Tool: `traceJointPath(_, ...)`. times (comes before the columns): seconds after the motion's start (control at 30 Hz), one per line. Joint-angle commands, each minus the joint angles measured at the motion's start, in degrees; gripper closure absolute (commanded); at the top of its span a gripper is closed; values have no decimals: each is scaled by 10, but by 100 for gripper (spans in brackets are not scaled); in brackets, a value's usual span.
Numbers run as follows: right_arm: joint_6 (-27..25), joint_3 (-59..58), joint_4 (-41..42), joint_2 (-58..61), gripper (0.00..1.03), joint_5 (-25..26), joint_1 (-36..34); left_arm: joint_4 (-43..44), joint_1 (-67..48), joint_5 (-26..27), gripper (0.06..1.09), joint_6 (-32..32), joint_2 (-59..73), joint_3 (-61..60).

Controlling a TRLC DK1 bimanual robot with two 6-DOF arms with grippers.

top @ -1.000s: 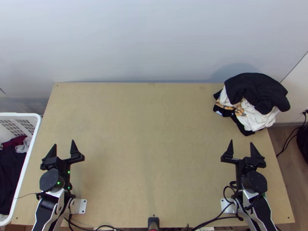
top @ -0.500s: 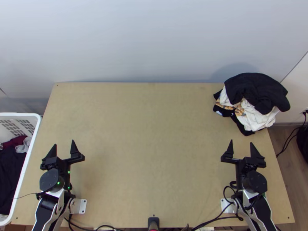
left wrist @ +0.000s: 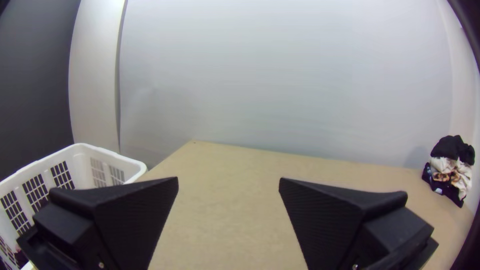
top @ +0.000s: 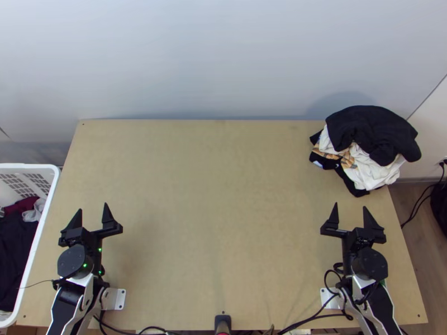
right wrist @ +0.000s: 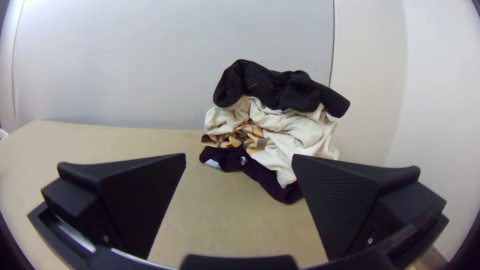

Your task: Fold the t-shirt

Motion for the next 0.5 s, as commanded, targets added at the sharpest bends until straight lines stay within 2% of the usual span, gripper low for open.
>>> traceJointPath(0.0, 0, 0, 0, 0, 4, 0, 0, 0, 0, 1, 10, 0, 0, 0)
traceJointPath(0.47, 0, 0, 0, 0, 4, 0, 0, -3, 31, -8, 10, -6, -1, 1)
